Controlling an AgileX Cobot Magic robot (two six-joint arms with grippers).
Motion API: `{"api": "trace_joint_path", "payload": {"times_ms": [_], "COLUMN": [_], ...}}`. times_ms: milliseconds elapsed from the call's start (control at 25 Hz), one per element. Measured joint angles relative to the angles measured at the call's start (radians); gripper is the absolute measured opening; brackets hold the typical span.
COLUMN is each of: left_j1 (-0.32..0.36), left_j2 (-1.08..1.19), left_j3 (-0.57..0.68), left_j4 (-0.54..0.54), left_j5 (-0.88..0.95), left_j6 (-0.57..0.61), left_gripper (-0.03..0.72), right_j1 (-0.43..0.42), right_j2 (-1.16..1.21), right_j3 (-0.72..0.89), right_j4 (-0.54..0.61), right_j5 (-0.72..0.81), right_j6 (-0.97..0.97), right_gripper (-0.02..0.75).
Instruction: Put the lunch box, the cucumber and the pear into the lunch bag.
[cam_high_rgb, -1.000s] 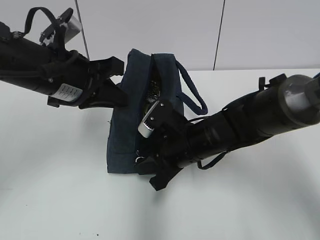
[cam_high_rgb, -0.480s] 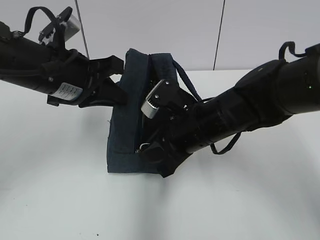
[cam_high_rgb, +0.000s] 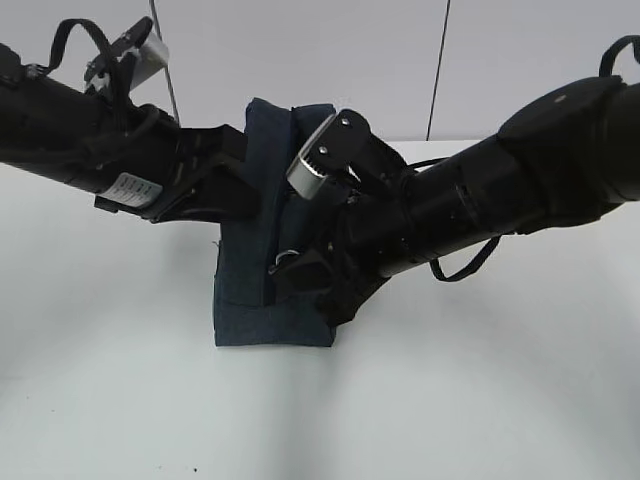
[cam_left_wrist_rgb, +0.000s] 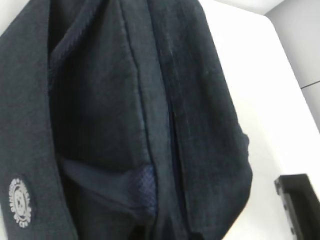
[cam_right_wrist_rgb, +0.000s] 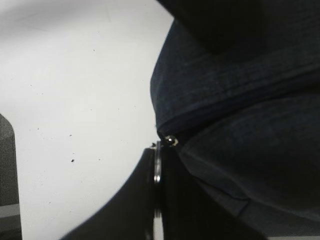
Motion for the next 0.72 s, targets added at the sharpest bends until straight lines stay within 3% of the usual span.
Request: {"api": "trace_joint_path", "payload": {"times_ms": [160,440,720], "left_j1": [0.000,0.000,0.000], "left_j2": [0.000,0.000,-0.016], "left_j3": [0.000,0.000,0.000], "left_j4": [0.054,0.108,0.232], "left_j5": [0.033,0.074,0.132], "left_j6": [0.001,0.001,0.001], "left_gripper": [0.214,0.237,0.261], "right_j1": [0.000,0.000,0.000], "right_j2": [-0.030,-0.070,-0.075], "right_j3": [0.002,0.002,-0.038], "right_j4": [-0.001,0.001,0.026], "right_j5": [-0.019,-0.050,-0.078], "right_j6": [0.002,0.004,0.004], "right_gripper": [0.006,0.006,0.006]}}
